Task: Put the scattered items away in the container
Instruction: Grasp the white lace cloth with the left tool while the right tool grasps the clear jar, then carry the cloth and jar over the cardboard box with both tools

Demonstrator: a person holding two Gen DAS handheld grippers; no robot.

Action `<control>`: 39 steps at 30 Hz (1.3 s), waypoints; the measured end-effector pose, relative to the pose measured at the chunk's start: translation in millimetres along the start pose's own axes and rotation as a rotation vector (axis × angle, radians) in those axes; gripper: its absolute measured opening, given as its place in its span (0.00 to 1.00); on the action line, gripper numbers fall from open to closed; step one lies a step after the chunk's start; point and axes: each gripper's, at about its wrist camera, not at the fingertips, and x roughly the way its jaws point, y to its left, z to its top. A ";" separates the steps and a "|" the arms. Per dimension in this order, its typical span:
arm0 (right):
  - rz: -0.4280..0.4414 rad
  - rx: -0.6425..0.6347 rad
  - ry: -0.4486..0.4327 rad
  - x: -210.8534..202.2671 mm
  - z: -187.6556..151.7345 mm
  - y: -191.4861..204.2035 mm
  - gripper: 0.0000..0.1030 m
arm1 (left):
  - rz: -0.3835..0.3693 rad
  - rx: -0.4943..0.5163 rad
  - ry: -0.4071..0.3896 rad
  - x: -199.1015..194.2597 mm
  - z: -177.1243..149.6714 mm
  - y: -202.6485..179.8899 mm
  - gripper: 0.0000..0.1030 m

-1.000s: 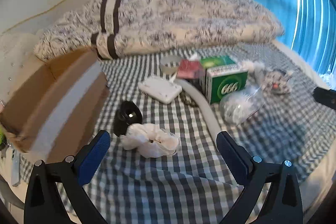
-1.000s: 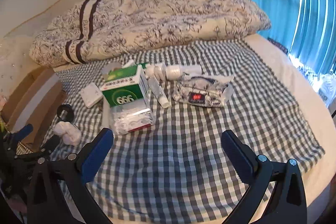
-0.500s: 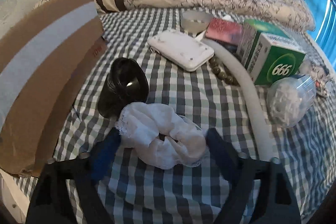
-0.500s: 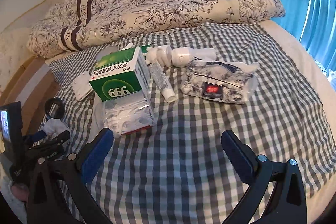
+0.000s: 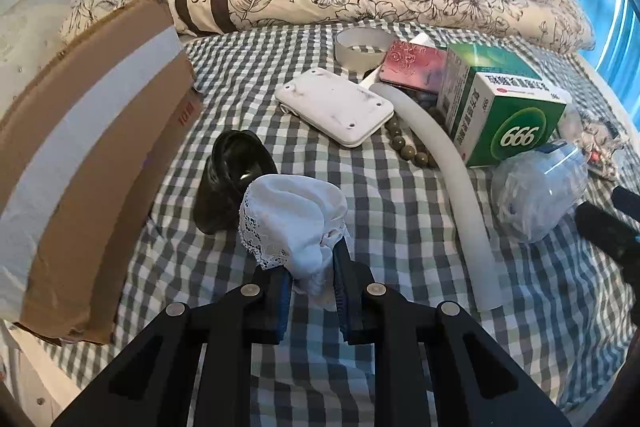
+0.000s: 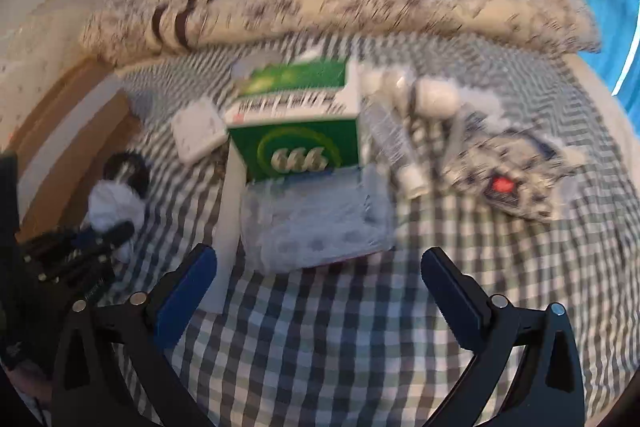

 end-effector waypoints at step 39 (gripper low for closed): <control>-0.002 -0.041 0.013 7.0 6.8 18.8 0.87 | 0.063 -0.003 0.016 5.7 1.0 1.7 0.18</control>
